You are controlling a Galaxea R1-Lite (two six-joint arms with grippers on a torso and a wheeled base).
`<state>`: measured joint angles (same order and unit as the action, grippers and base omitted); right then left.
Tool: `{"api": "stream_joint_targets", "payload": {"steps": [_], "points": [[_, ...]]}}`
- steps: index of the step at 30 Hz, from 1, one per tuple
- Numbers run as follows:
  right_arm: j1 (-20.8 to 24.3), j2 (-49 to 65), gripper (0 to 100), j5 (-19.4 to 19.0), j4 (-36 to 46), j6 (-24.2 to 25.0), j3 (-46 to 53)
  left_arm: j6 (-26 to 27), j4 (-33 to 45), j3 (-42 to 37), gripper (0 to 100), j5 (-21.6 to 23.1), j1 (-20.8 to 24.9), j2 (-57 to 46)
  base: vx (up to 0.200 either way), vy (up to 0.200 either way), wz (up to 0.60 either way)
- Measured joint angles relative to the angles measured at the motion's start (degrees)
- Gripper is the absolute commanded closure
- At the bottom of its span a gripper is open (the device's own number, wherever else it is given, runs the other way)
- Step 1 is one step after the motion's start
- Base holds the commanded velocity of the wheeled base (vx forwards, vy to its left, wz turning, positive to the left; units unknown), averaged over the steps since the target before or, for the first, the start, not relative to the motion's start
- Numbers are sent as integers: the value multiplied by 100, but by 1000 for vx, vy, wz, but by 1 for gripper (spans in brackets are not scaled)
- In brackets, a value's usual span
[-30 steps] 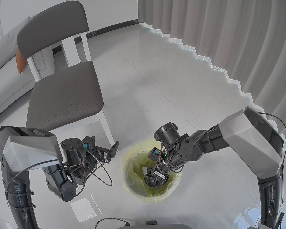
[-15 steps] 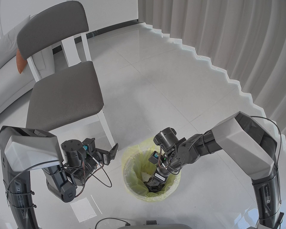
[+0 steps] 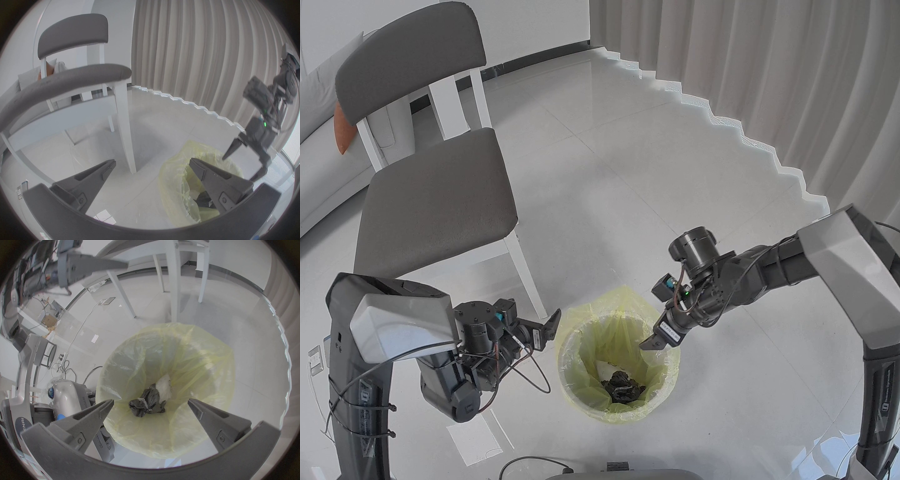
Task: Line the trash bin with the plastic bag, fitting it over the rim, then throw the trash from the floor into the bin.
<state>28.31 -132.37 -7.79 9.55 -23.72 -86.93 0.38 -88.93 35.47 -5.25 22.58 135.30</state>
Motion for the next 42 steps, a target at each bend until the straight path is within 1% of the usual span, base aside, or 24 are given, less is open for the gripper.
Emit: {"api": "stream_joint_targets", "payload": {"steps": [2,4,12,15,18,25,33,37,42], "points": [[-160,179,0,-20,2,16,102,-22,22,317,0,-7,5,150,0,0,0],[-340,369,0,-30,-5,22,226,-35,200,622,0,-10,22,288,0,0,0],[-1042,1193,0,-59,-46,20,973,-40,1560,1780,0,-7,54,723,0,0,0],[-1257,1451,0,-79,-161,0,1284,-30,1903,2059,0,-13,7,877,0,0,0],[-1390,1613,0,-96,-334,-20,1504,0,2088,2169,0,-21,-43,979,0,0,0],[-1484,1785,0,-101,-613,-39,1849,115,2422,2247,0,-27,-194,1153,0,0,0],[-1499,1826,0,-99,-646,-41,1954,238,2926,2437,0,20,-268,1370,0,0,0],[-1499,1829,0,-99,-646,-41,1965,251,2965,2547,0,9,-288,1412,0,0,0],[-1497,1853,0,-99,-670,-41,2011,249,2916,2530,0,-5,-425,1304,0,0,0]]}}
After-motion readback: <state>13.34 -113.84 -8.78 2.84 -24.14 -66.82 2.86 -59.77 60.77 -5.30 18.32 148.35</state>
